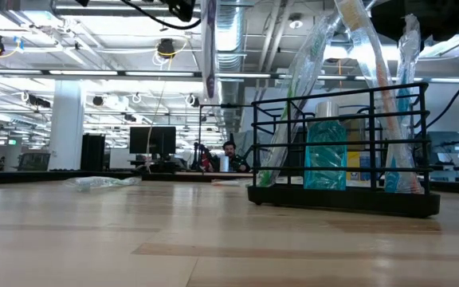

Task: Pick & Place toothbrushing station
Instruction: Put the violet toothbrush into the mesh organizer

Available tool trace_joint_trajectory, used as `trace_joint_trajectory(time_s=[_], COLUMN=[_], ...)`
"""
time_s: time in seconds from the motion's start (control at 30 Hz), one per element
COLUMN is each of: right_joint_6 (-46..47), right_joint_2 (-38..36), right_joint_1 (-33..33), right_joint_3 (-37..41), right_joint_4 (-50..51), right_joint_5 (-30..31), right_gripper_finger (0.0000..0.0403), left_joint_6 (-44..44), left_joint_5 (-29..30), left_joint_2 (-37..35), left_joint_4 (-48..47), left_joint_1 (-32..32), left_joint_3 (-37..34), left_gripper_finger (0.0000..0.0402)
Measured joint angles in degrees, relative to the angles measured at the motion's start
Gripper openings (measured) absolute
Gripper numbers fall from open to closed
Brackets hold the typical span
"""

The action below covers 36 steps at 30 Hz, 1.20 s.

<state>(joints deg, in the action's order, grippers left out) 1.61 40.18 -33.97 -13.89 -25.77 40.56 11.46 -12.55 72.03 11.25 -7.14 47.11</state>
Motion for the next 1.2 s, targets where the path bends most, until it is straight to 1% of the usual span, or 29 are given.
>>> trace_joint_trajectory(time_s=[0.17, 0.63, 0.83, 1.07, 1.2], right_joint_6=[0.00, -0.02, -0.02, -0.02, -0.02], right_joint_2=[-0.02, 0.00, -0.01, -0.01, -0.02], right_joint_1=[0.01, 0.00, -0.01, 0.01, 0.01], right_joint_3=[0.00, 0.00, 0.00, 0.00, 0.00], right_joint_4=[-0.01, -0.12, -0.03, 0.01, 0.01], right_joint_5=[0.00, 0.00, 0.00, 0.00, 0.00], right_gripper_finger=[0.0098, 0.0098, 0.0098, 0.0098, 0.0098], left_joint_6=[-1.05, -3.42, -3.42, -3.42, -3.42], left_joint_5=[0.01, 0.00, 0.01, 0.02, 0.02], left_joint_2=[1.32, 9.42, 10.41, 10.36, 11.81], left_joint_4=[3.48, 17.02, 19.45, 20.21, 22.16], left_joint_1=[-1.34, -2.80, -2.78, -2.75, -2.75], left_joint_3=[-0.04, -0.02, -0.03, -0.02, -0.02], left_gripper_finger=[0.0000, 0.0000, 0.0000, 0.0000, 0.0000])
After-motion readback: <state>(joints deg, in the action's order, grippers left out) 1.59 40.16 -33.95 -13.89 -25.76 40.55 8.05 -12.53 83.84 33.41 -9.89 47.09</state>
